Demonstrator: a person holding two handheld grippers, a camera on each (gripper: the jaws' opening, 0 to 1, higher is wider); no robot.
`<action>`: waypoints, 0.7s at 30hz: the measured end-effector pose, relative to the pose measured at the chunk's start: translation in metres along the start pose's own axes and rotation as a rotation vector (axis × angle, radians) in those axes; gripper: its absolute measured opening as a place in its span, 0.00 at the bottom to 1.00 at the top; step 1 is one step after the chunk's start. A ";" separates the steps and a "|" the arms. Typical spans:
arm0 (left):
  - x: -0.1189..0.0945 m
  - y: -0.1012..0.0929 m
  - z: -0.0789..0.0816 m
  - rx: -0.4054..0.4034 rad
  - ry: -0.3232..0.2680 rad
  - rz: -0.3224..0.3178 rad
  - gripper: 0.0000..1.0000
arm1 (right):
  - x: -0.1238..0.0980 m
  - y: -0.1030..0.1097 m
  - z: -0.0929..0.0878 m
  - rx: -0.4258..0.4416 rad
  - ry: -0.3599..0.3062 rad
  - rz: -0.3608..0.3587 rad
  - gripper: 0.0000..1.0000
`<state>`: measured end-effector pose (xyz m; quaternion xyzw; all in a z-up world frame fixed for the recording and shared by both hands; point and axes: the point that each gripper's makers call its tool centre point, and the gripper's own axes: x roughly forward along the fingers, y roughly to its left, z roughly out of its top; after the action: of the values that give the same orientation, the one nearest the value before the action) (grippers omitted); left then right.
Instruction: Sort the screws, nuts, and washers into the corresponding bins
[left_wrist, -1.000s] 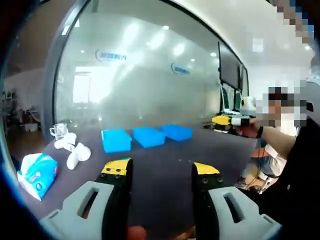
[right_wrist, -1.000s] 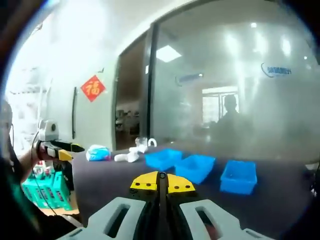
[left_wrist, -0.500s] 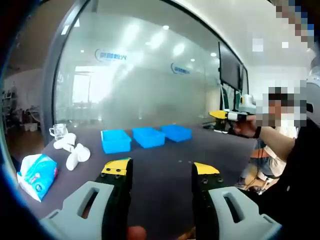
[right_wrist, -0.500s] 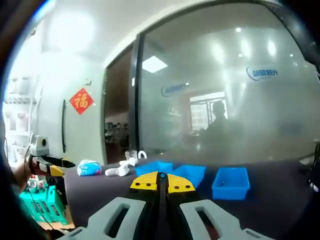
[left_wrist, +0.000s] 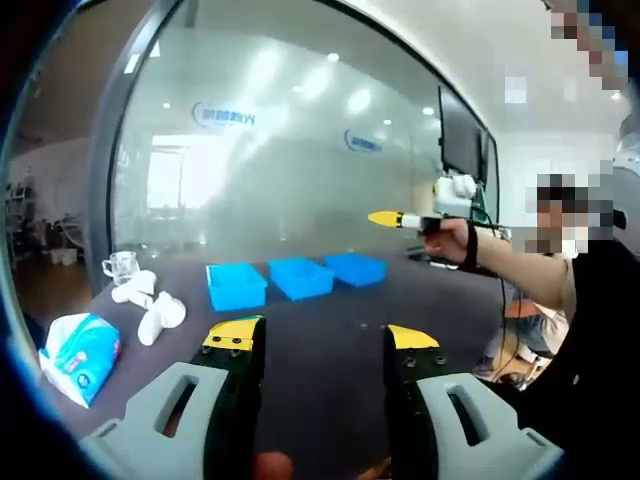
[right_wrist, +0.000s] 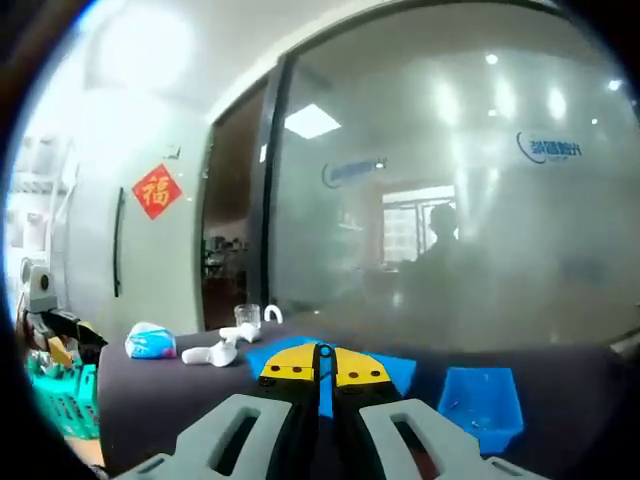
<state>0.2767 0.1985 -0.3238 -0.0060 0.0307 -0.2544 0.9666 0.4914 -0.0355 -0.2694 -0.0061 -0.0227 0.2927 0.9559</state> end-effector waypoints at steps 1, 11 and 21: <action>0.000 0.000 0.000 0.001 0.001 0.001 0.45 | 0.008 -0.003 0.000 -0.002 0.002 -0.003 0.02; -0.007 0.005 0.003 0.011 0.009 0.021 0.45 | 0.078 -0.028 -0.015 -0.036 0.081 -0.077 0.02; -0.015 0.009 0.009 0.005 -0.009 0.046 0.45 | 0.114 -0.028 -0.024 -0.058 0.136 -0.088 0.02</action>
<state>0.2688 0.2141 -0.3139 -0.0039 0.0261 -0.2322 0.9723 0.6025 0.0055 -0.2879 -0.0528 0.0336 0.2485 0.9666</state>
